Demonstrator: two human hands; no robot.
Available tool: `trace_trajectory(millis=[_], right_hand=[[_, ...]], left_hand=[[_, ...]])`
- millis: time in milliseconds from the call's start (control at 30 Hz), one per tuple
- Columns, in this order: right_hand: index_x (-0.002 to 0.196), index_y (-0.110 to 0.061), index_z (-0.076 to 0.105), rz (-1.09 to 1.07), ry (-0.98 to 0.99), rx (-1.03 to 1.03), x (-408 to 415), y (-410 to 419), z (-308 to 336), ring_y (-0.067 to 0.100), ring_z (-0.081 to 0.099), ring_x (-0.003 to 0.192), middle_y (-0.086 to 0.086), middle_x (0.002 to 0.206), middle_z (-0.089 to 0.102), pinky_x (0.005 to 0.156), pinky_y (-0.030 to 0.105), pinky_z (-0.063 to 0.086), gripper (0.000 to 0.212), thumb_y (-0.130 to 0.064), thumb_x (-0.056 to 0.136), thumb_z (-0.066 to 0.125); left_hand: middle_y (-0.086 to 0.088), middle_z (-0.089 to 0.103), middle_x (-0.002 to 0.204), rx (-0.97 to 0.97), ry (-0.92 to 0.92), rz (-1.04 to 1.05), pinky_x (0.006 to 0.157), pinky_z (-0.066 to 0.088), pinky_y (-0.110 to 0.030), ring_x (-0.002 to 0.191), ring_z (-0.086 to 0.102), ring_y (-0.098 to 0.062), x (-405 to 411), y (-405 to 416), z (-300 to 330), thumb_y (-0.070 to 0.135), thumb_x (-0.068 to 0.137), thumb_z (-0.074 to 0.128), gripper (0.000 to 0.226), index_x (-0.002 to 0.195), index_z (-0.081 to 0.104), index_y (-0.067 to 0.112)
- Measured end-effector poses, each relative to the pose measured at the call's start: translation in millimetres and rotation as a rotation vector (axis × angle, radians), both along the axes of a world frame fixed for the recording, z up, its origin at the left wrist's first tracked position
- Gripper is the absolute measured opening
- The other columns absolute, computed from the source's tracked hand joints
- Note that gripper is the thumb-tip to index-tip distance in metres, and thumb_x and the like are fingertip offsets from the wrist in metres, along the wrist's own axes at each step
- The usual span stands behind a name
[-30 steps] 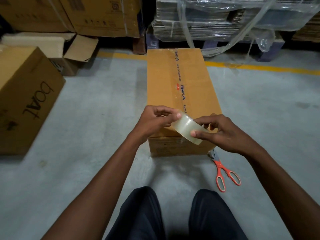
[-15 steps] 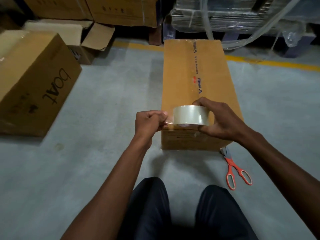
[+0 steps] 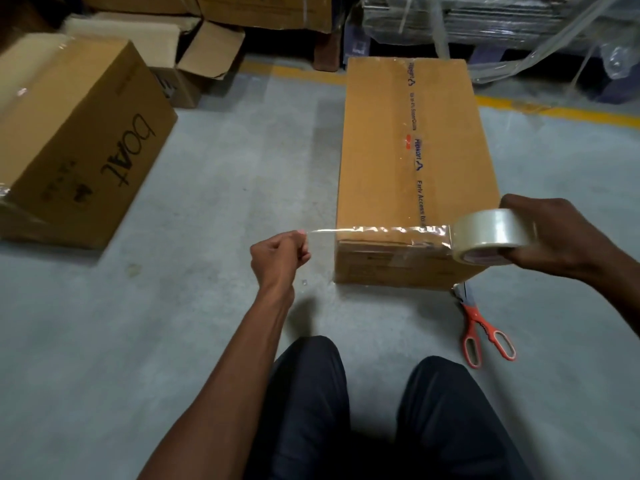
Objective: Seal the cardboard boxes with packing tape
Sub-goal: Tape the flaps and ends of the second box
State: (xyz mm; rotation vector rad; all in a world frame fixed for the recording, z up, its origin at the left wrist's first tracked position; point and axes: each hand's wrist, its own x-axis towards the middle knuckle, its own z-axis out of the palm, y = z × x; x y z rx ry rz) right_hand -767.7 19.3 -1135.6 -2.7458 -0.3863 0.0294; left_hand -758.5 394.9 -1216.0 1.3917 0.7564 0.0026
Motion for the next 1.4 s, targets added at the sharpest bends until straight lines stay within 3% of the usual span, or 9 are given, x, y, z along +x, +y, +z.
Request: trace_trajectory(millis=[100, 300, 533, 767, 933, 1100, 1233, 1300, 1400], right_hand=[[0.085, -0.024, 0.054, -0.025, 0.003, 0.012, -7.2, -6.3, -2.6, 0.014, 0.057, 0.062, -0.006, 0.070, 0.059, 0.053, 0.028, 0.042, 0.036, -0.028, 0.065, 0.084], [0.085, -0.026, 0.053, -0.048, 0.005, 0.002, -8.3, -17.7, -1.0, 0.009, 0.055, 0.063, -0.008, 0.068, 0.056, 0.056, 0.029, 0.045, 0.051, -0.001, 0.060, 0.090], [0.080, -0.025, 0.049, -0.051, 0.010, -0.018, -5.3, -22.9, -1.5, 0.006, 0.056, 0.072, -0.006, 0.063, 0.053, 0.055, 0.027, 0.042, 0.054, -0.007, 0.058, 0.095], [0.080, -0.025, 0.050, -0.043, 0.010, -0.039, -7.1, -18.2, 1.2, 0.012, 0.051, 0.056, -0.004, 0.060, 0.050, 0.051, 0.032, 0.042, 0.051, 0.001, 0.058, 0.088], [0.081, -0.031, 0.048, -0.006, 0.001, 0.003, -10.8, -18.2, 3.1, 0.012, 0.053, 0.059, -0.005, 0.064, 0.053, 0.051, 0.033, 0.042, 0.039, -0.019, 0.061, 0.079], [0.084, -0.026, 0.052, -0.008, 0.002, 0.006, -10.1, -21.9, 0.7, 0.018, 0.055, 0.060, -0.005, 0.067, 0.055, 0.052, 0.039, 0.046, 0.040, -0.012, 0.064, 0.085], [0.087, -0.037, 0.047, -0.036, 0.010, 0.021, -9.4, -25.7, -3.1, 0.009, 0.053, 0.064, -0.010, 0.070, 0.054, 0.054, 0.033, 0.041, 0.049, -0.013, 0.063, 0.082], [0.088, -0.037, 0.048, -0.061, 0.008, 0.029, -11.3, -27.0, -6.1, 0.016, 0.053, 0.065, -0.010, 0.073, 0.055, 0.056, 0.034, 0.041, 0.050, -0.016, 0.064, 0.086], [0.094, -0.028, 0.056, -0.091, -0.041, 0.049, -14.8, -28.9, -13.9, 0.025, 0.057, 0.073, -0.005, 0.081, 0.059, 0.063, 0.040, 0.048, 0.041, -0.024, 0.066, 0.086]], left_hand=[[-0.006, 0.069, 0.065, 0.025, -0.025, -0.045, 0.069, 0.064, -0.033, 0.060, 0.064, -0.015, -1.8, -12.2, -9.6, 0.014, 0.086, 0.082, 0.013, 0.076, 0.077, 0.006], [-0.007, 0.073, 0.069, 0.038, -0.034, -0.100, 0.071, 0.063, -0.032, 0.063, 0.068, -0.015, 5.2, -24.2, -20.0, 0.016, 0.087, 0.082, 0.012, 0.081, 0.079, 0.007], [-0.006, 0.074, 0.070, 0.087, -0.012, -0.110, 0.074, 0.065, -0.035, 0.065, 0.069, -0.014, 11.2, -30.4, -28.8, 0.019, 0.087, 0.082, 0.013, 0.077, 0.079, 0.012], [0.001, 0.070, 0.063, 0.122, 0.007, -0.093, 0.076, 0.065, -0.040, 0.057, 0.065, -0.007, 10.4, -48.0, -42.2, 0.023, 0.091, 0.077, 0.021, 0.073, 0.077, 0.014], [0.000, 0.070, 0.100, 0.353, -0.022, -0.106, 0.081, 0.058, -0.039, 0.093, 0.070, -0.024, 9.2, -74.1, -40.7, 0.037, 0.103, 0.058, 0.021, 0.100, 0.065, 0.017], [-0.014, 0.037, 0.147, 0.421, 0.295, -0.221, 0.101, 0.046, -0.048, 0.128, 0.051, -0.038, 8.4, -67.1, -44.4, 0.043, 0.102, 0.056, 0.049, 0.142, 0.037, 0.022], [-0.003, 0.043, 0.149, 0.702, -0.230, -0.123, 0.114, 0.022, -0.038, 0.137, 0.041, -0.022, -7.0, -84.2, -14.6, 0.023, 0.099, 0.048, 0.042, 0.141, 0.048, 0.022], [-0.002, 0.039, 0.159, 0.789, -0.522, -0.425, 0.122, 0.010, -0.035, 0.146, 0.034, -0.014, -18.2, -106.5, -1.8, 0.023, 0.094, 0.045, 0.056, 0.150, 0.045, 0.017], [-0.006, 0.010, 0.172, 0.937, -0.610, -0.858, 0.129, -0.005, -0.039, 0.159, 0.004, -0.016, -26.9, -131.4, -10.2, 0.032, 0.086, 0.035, 0.081, 0.163, 0.020, 0.010]])
